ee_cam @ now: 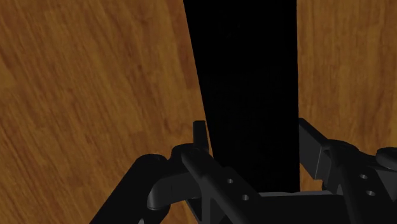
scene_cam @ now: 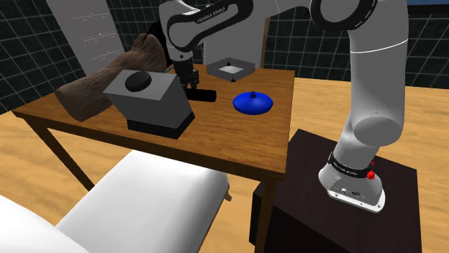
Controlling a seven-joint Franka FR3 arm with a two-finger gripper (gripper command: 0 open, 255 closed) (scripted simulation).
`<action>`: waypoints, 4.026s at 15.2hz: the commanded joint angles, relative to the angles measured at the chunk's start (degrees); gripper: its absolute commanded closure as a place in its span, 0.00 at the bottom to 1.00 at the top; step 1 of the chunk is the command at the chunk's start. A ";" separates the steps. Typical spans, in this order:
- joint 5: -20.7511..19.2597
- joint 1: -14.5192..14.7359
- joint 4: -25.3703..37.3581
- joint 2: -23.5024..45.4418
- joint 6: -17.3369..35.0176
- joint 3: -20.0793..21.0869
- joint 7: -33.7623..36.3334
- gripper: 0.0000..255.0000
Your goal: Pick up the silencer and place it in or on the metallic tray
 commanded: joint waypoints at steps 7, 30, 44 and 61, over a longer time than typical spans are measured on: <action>0.27 0.14 4.87 -0.81 -5.62 0.14 -0.25 1.00; 1.52 -6.36 13.12 -2.76 -15.37 -2.84 -10.49 1.00; 2.85 -17.69 19.56 1.73 -16.69 -8.44 -27.43 1.00; 3.42 -22.38 15.81 5.46 -9.01 -10.27 -33.59 1.00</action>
